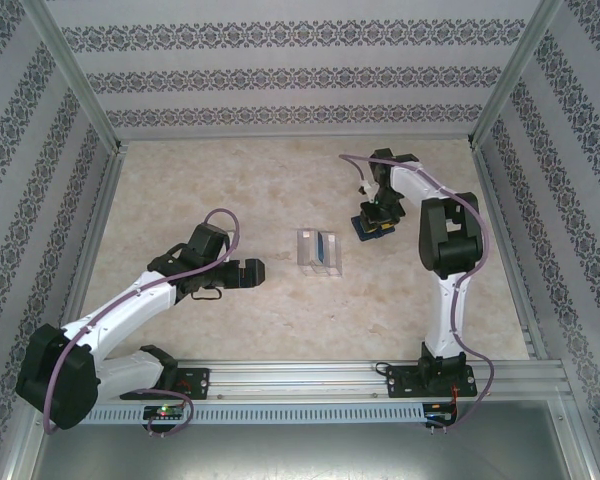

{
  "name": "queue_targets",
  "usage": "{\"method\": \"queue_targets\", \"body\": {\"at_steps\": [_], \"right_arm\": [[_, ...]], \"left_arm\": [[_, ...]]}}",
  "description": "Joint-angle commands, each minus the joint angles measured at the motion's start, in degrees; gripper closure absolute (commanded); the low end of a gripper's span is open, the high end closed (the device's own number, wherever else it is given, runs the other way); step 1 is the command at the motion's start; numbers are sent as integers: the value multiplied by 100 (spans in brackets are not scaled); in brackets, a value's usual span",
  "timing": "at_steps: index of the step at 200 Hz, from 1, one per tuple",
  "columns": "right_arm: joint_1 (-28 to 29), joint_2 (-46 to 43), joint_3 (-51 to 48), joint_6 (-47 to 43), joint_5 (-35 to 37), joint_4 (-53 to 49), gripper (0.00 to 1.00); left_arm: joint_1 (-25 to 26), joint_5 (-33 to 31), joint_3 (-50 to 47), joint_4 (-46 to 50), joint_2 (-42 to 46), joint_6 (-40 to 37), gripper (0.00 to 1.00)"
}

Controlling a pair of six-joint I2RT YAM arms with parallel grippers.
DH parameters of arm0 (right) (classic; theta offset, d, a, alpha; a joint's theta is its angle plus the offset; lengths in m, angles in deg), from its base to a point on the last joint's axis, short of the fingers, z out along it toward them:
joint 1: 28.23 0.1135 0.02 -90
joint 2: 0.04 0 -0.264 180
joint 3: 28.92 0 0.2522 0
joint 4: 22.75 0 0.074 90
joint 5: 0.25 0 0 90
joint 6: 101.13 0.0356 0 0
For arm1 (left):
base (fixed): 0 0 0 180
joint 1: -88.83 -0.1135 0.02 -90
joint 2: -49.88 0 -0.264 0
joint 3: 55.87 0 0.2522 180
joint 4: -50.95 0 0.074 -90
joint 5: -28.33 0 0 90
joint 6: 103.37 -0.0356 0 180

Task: Put the credit cards into the card holder
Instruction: Pick up the card holder from the middle-right of the table.

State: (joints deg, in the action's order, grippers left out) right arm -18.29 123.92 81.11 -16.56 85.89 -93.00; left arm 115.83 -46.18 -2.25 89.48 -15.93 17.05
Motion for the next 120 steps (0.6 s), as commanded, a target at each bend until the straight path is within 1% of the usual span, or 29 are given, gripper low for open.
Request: {"method": "queue_targets", "body": {"at_steps": [1, 6, 19, 24, 34, 63, 78, 99, 109, 120], "right_arm": [[189, 191, 35, -187, 449, -298, 65], [219, 177, 22, -214, 509, -306, 66], [306, 112, -28, -333, 654, -234, 77], [340, 80, -67, -432, 618, -188, 80], [393, 37, -161, -550, 608, -75, 80], [441, -160, -300, -541, 812, 79, 81], [441, -467, -519, -532, 744, 308, 81], [466, -934, -698, -371, 628, 508, 83], [495, -1215, -821, -277, 670, 608, 84], [532, -1587, -1058, -167, 709, 768, 85]], "left_arm": [[93, 45, 4, -57, -7, -36, 0], [105, 6, 16, -24, 17, -27, 0], [123, -72, -74, -133, 88, 29, 0], [125, -76, -123, -216, 104, 57, 0], [121, -87, -145, -284, 97, 106, 0], [130, -243, -43, -84, 55, 173, 0], [131, -235, -83, -148, 58, 202, 0], [131, -232, 3, -4, 61, 208, 0], [137, -232, -63, -115, 100, 242, 0], [137, -88, -148, -336, 121, 275, 0]]}}
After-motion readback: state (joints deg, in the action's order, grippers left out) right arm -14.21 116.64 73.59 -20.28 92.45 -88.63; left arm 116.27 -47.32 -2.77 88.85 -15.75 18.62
